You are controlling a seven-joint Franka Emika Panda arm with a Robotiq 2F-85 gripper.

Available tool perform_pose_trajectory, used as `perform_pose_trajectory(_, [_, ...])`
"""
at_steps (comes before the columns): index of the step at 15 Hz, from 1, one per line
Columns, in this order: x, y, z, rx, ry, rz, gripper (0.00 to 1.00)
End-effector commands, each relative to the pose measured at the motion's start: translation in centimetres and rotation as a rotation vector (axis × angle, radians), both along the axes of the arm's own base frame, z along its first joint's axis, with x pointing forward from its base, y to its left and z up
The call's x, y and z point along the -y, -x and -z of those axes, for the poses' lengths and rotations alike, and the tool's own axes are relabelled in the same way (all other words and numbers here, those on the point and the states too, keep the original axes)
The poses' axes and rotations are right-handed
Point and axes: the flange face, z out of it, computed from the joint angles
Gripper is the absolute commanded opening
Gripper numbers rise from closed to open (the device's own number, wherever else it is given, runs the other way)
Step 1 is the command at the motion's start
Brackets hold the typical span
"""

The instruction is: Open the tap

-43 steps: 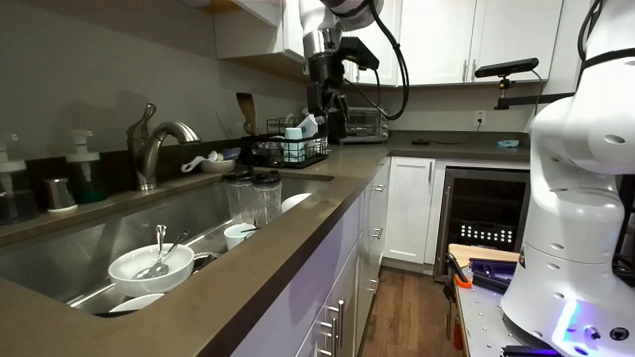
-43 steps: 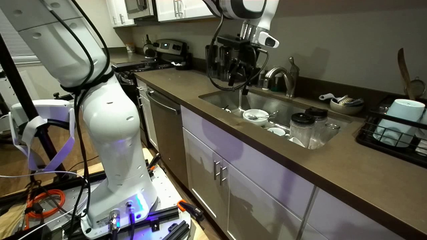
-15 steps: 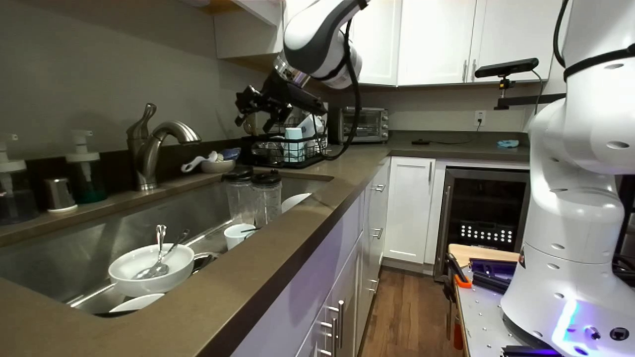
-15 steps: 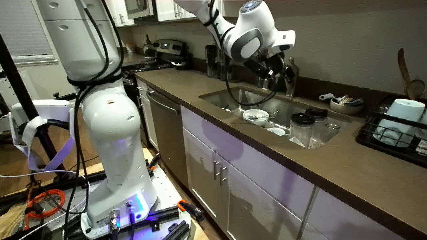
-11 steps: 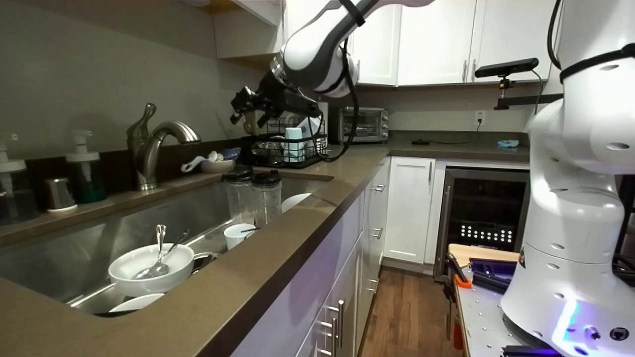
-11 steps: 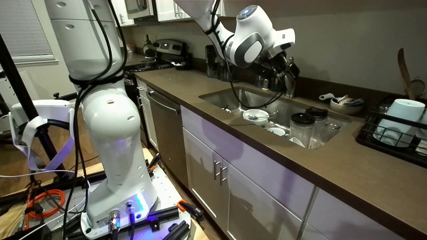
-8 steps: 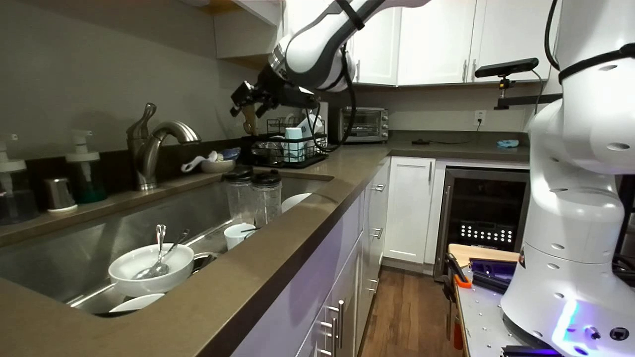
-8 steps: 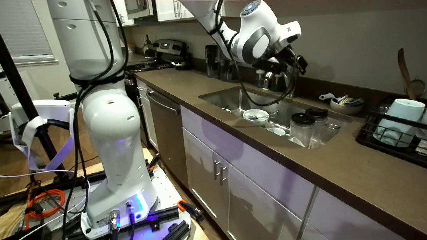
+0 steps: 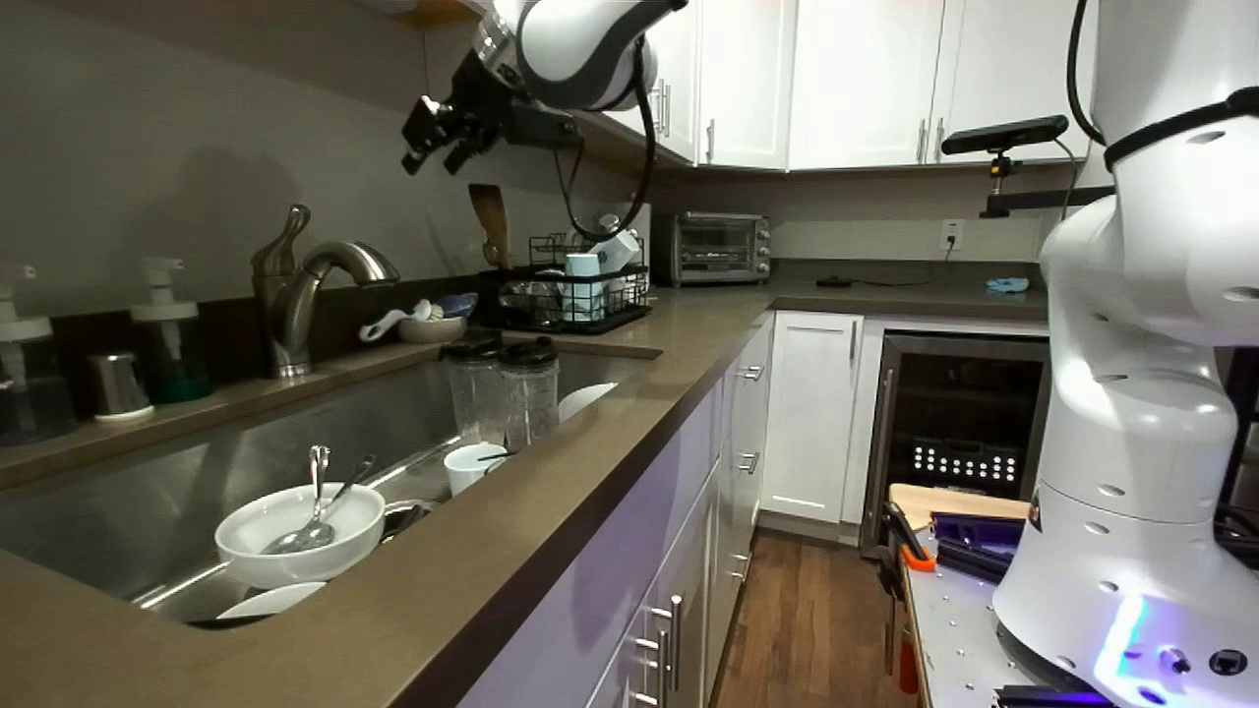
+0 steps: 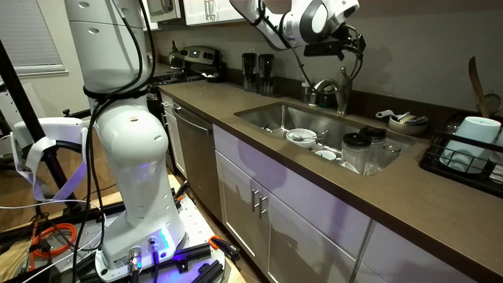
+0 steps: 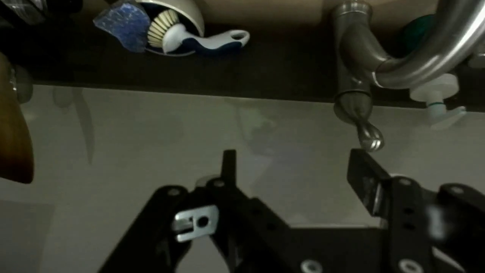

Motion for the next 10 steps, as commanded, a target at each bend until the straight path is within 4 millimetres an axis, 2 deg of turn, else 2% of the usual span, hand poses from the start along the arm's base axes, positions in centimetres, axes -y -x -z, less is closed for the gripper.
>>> perform_pose_trajectory(1, [-4.1, -2.1, 0.5, -0.036, -0.009, -0.045, 0.47])
perform_pose_trajectory(4, [-6.3, -3.3, 1.5, -0.067, -0.028, -0.073, 0.26])
perform_pose_trajectory(7, [-6.9, -4.7, 2.4, -0.077, -0.035, -0.079, 0.07])
perform_pose_trajectory(9, [-7.4, -5.5, 3.1, -0.081, -0.042, -0.082, 0.0])
perform_pose_trajectory(10, [-7.5, -6.0, 3.4, -0.085, -0.048, -0.086, 0.0])
